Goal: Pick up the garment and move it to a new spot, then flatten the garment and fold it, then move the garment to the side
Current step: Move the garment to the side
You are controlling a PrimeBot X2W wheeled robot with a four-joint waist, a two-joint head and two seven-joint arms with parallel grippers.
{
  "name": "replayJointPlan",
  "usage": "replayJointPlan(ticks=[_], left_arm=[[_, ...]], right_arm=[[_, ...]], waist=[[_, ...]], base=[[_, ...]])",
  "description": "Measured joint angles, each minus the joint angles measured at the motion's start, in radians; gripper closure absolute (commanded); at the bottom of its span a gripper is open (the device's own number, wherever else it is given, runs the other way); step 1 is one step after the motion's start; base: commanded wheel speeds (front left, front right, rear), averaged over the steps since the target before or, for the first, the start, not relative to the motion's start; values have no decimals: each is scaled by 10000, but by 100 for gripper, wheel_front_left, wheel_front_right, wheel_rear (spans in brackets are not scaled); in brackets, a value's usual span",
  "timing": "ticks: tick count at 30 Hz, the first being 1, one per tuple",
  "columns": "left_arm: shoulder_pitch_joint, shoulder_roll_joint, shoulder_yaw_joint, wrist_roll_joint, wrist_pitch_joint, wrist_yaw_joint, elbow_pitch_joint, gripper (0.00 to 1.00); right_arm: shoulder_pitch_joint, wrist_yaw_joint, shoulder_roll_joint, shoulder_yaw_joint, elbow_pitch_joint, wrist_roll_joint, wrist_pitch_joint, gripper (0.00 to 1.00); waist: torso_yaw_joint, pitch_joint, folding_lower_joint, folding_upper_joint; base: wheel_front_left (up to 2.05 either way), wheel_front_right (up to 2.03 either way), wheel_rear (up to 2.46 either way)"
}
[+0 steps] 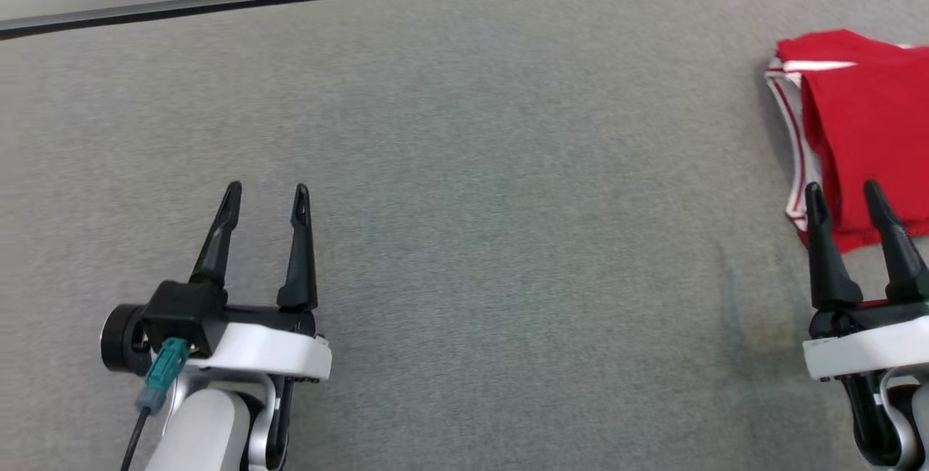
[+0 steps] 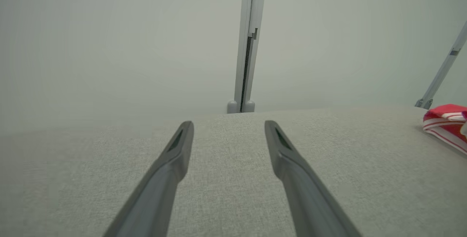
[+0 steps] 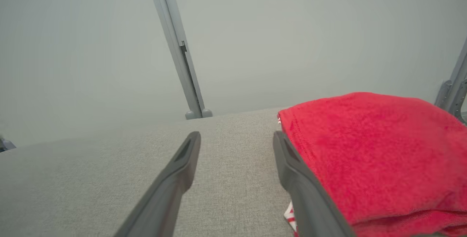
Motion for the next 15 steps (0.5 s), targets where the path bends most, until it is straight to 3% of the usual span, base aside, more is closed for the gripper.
replayJointPlan(ticks=[6, 15], left_arm=[[658, 2, 224, -163, -159, 102, 268, 0], [1563, 240, 199, -253, -230, -10, 495, 0]], right_arm=[[448, 2, 324, 13, -867, -763, 775, 0], [1679, 2, 757, -416, -1463, -1273, 1565, 0]], waist=[[808, -615, 0, 0], [1492, -1892, 0, 1]], base=[[0, 0, 0], [0, 0, 0]])
